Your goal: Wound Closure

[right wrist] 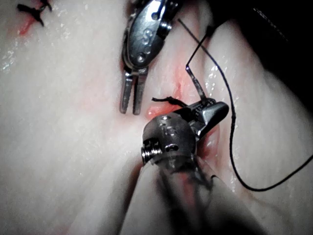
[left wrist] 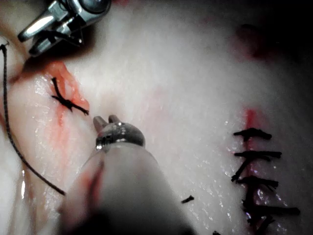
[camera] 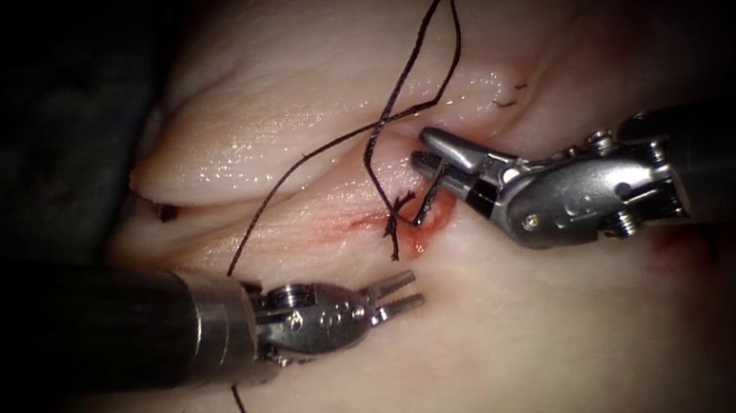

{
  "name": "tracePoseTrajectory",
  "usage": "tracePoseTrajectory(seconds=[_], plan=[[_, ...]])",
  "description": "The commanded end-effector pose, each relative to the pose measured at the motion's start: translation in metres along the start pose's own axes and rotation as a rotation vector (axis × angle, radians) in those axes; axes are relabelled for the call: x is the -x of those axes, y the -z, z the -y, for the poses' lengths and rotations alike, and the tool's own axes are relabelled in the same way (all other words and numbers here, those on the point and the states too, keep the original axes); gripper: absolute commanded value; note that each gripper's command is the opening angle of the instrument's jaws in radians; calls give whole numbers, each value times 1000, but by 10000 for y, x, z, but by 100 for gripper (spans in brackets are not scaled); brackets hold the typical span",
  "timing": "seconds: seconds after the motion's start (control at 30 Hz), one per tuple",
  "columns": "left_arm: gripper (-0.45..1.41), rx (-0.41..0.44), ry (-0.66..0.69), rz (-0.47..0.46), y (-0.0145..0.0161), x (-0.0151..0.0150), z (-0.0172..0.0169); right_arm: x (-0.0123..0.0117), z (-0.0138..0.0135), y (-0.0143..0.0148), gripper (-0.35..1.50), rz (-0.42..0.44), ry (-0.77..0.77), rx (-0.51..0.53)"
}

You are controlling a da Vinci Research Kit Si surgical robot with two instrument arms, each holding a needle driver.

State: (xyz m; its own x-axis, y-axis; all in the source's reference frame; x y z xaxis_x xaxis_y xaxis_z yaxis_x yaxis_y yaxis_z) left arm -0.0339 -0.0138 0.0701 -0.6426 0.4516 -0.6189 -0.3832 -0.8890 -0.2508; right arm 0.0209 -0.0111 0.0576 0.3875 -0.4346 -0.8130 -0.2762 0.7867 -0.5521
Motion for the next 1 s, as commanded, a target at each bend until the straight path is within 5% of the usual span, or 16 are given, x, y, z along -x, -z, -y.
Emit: tracePoseTrajectory(seconds=[0.03, 0.37, 0.7, 0.77, 1.0], plan=[[17, 2, 0, 0, -6, 2, -5, -9, 5, -7, -35, -8, 28, 4], [19, 5, 0, 0, -5, 1, -4, -15, 10, -11, -35, 12, 79, 3], [19, 8, 4, 1, -2, -2, -4, 12, 22, -21, -35, 34, -161, -54], [19, 8, 4, 1, -2, -2, -4, 23, 14, -22, -35, 42, -339, -68], [19, 8, 4, 1, -2, -2, -4, 32, -1, -30, -35, 73, -507, -107]])
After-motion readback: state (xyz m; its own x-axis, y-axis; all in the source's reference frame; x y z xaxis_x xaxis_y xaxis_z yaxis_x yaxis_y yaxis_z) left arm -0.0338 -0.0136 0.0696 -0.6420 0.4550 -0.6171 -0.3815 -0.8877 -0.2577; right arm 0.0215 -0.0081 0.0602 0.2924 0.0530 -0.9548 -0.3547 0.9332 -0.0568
